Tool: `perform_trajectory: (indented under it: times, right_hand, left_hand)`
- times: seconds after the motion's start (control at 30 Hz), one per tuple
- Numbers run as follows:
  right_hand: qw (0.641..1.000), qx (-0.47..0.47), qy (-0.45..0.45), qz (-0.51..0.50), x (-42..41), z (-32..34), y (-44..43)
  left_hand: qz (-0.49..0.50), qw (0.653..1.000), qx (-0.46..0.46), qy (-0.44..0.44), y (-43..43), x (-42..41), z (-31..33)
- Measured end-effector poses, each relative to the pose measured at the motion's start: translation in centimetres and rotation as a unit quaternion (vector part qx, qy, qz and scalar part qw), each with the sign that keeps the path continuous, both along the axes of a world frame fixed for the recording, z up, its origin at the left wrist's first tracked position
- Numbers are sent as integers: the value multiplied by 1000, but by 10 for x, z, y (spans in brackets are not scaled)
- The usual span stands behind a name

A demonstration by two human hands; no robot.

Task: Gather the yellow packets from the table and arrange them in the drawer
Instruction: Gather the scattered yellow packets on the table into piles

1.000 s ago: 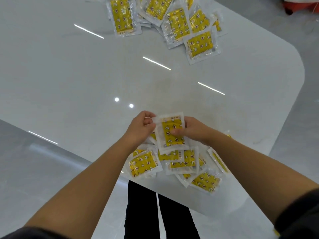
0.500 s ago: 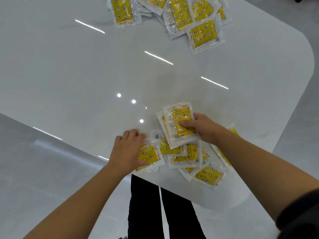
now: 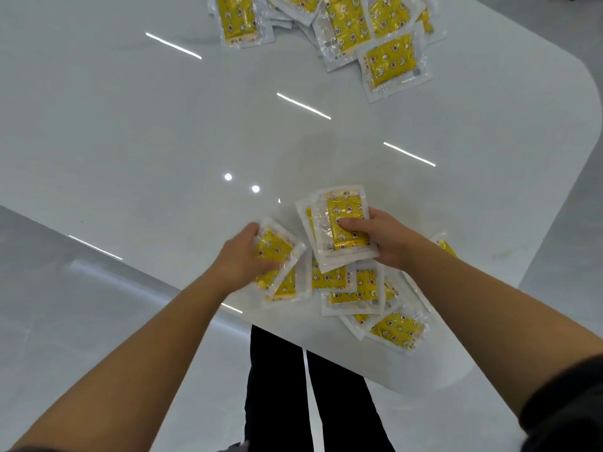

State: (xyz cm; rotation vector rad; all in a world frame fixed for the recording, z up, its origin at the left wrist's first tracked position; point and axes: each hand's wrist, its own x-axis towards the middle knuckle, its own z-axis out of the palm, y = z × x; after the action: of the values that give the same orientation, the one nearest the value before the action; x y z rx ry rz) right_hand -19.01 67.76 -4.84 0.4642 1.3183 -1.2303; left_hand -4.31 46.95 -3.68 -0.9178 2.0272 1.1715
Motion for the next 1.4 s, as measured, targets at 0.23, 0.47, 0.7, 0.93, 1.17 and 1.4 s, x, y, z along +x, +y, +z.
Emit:
perform_trajectory:
  times: [0.23, 0.47, 0.7, 0.93, 1.17, 1.4]
  right_hand:
    - [997, -48, -39, -49, -13, 20, -32]
    - [994, -73, 10, -76, -46, 36, -124]
    - [981, -8, 95, -166, -117, 26, -221]
    - [967, 30, 138, -210, -179, 14, -346]
    - [956, 126, 223, -145, -230, 14, -431]
    - [950, 198, 238, -35, -216, 6, -432]
  left_hand:
    - [330, 907, 257, 50, -44, -33, 32]
    - [408, 834, 361, 88, -80, -87, 27]
    - [413, 856, 285, 126, -206, -159, 9]
    - [374, 903, 109, 180, -344, -240, 5]
    - [228, 960, -69, 148, -406, -319, 4]
    - [113, 962, -236, 78, -396, -306, -22]
